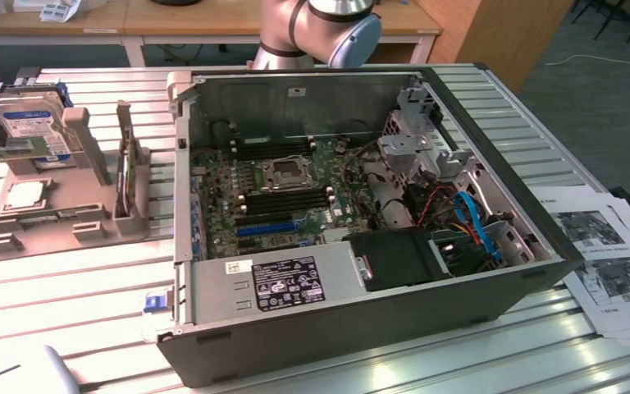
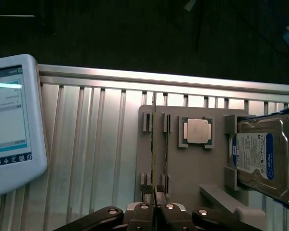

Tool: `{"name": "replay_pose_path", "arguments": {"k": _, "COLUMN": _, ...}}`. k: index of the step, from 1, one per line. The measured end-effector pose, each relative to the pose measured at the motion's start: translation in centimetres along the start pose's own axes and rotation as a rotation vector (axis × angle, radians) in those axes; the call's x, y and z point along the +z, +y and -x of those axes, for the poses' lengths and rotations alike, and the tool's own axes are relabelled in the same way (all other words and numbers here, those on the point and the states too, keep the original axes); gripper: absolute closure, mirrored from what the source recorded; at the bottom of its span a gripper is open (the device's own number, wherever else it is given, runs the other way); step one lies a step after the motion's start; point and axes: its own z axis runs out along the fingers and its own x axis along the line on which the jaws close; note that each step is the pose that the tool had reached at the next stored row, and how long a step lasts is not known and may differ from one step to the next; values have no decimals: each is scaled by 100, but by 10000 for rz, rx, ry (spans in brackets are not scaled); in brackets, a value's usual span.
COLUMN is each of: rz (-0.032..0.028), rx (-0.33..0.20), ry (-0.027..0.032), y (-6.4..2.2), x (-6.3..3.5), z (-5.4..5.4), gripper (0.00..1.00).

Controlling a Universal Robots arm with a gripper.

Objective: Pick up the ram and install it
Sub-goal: 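Pick up the ram and move it above insertion slot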

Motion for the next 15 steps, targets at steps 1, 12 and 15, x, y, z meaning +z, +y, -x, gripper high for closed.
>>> {"name": "replay_pose_path", "arguments": {"k": 1, "rz": 18, "rx": 0, "ry": 3, "y": 1, "x": -27, "z": 0, "gripper": 88}}
{"name": "replay_pose_path", "arguments": {"k": 12, "rz": 145, "rx": 6, "ry": 42, "y": 10, "x": -230, "z": 3, "gripper": 88}}
{"name": "replay_pose_path", "arguments": {"k": 15, "rz": 136, "rx": 6, "ry": 43, "y": 10, "x": -231, "z": 3, "gripper": 88}}
